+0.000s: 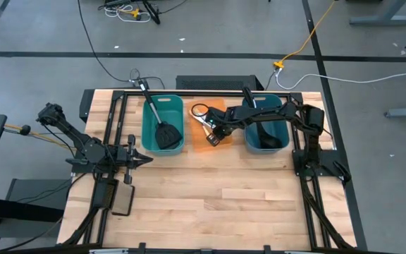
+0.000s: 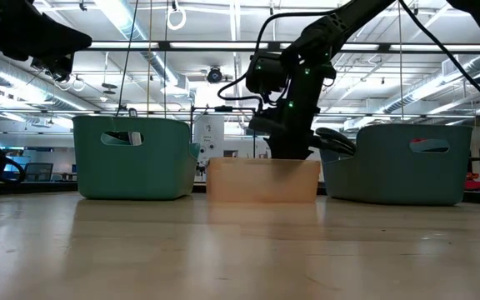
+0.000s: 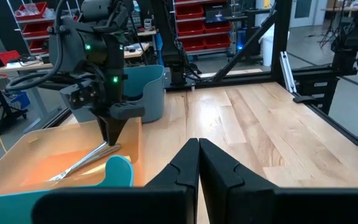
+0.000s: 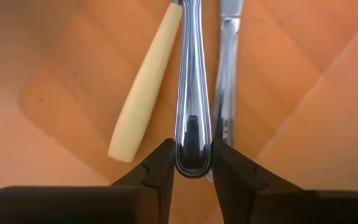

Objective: Pick & Place Kitchen Items
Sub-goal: Put the silver knife into the orange bin, then adjust the dark green bin

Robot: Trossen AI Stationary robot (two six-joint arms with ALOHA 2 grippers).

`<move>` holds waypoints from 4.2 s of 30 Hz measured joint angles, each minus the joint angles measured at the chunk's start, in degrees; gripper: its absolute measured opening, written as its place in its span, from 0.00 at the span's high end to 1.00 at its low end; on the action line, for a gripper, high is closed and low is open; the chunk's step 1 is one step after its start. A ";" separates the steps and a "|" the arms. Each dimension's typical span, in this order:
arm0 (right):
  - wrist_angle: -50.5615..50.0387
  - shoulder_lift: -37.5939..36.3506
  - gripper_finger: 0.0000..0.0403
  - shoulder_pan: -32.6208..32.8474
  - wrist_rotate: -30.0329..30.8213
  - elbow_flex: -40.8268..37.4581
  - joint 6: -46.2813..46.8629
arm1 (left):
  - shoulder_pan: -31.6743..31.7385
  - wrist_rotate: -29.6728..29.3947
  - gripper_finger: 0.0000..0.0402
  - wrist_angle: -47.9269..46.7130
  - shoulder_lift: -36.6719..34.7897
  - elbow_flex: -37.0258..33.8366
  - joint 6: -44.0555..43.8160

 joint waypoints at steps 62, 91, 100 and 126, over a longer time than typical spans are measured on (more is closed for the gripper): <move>8.05 -55.41 0.97 15.13 4.67 -27.70 -18.95 | 0.00 0.24 0.96 -1.11 0.50 1.11 -1.01; -28.42 -38.83 0.57 17.89 7.43 -23.66 -5.93 | 0.01 0.48 0.96 -2.65 0.46 1.11 -1.68; -26.37 -38.66 0.74 17.12 4.60 -24.87 -2.60 | 0.01 0.48 0.96 -2.63 0.46 1.11 -1.64; -22.62 -38.84 0.67 17.11 2.15 -24.91 -4.37 | -0.01 0.48 0.96 -2.57 0.50 1.11 -1.75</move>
